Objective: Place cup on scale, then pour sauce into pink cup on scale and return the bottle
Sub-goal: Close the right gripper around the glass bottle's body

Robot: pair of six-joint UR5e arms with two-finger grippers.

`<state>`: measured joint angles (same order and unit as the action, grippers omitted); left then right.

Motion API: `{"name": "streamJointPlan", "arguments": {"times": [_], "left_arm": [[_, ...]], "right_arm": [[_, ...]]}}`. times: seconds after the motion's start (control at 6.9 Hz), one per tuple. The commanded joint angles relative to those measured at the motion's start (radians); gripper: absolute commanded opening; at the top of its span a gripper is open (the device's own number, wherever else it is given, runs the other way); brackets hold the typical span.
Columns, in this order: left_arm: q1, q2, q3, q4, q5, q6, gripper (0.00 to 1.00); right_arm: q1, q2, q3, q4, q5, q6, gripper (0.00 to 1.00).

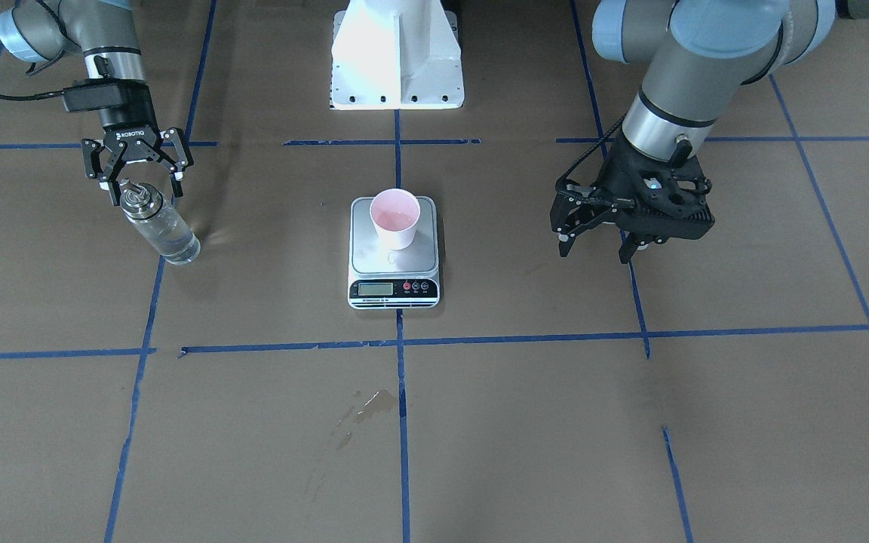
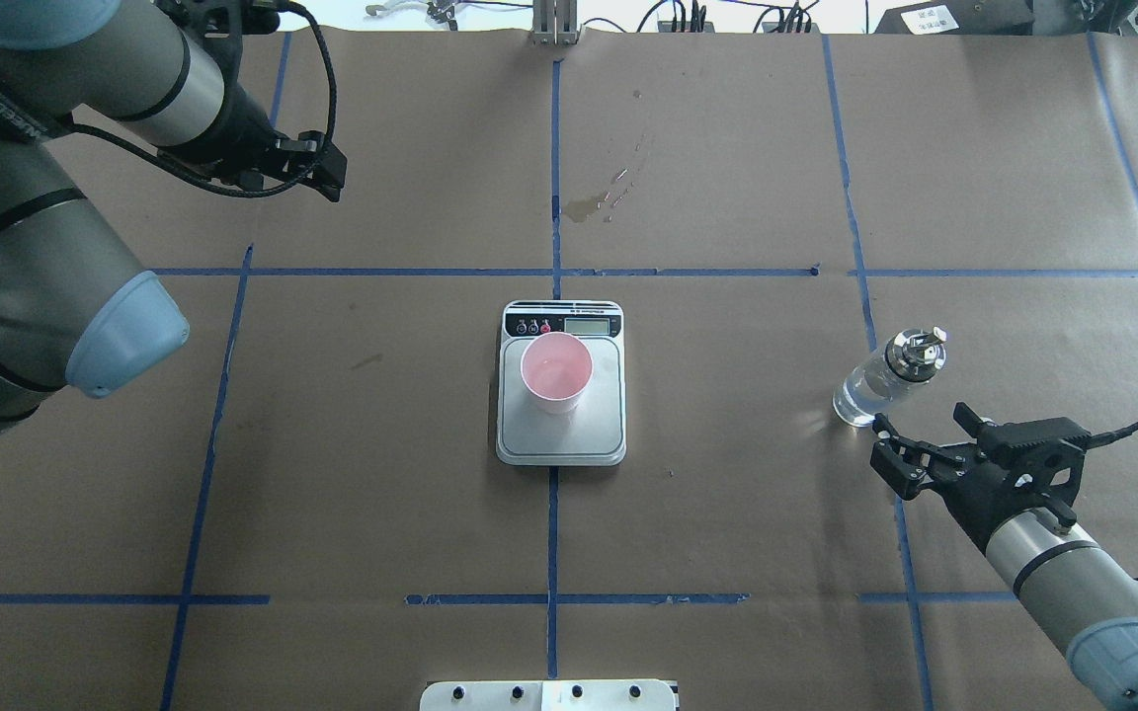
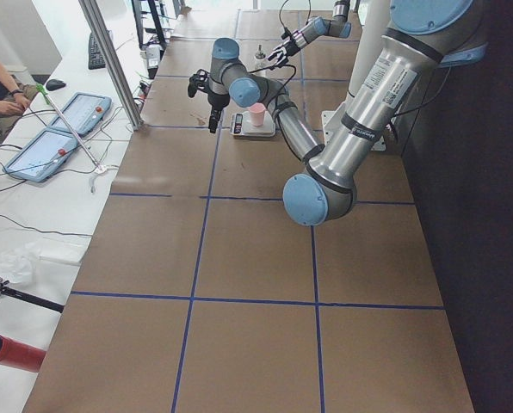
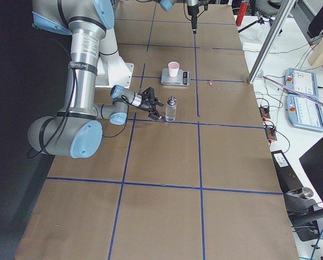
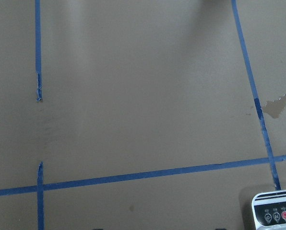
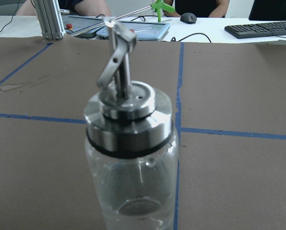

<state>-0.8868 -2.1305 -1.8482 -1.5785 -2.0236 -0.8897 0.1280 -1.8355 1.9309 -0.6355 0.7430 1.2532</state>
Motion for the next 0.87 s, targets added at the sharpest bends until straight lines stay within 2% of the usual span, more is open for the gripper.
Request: {"name": "streamJointPlan", "arguments": {"times": [0.0, 0.72], "left_arm": [[-0.003, 0.001, -0.002, 0.002, -0.006, 0.000, 0.84], [-0.003, 0.001, 0.000, 0.005, -0.006, 0.000, 0.88]], "right_arm": [[-0.005, 0.033, -0.018, 0.002, -0.011, -0.024, 1.00], [0.002, 0.055, -0.043, 0.016, -0.005, -0.090, 1.00]]}}
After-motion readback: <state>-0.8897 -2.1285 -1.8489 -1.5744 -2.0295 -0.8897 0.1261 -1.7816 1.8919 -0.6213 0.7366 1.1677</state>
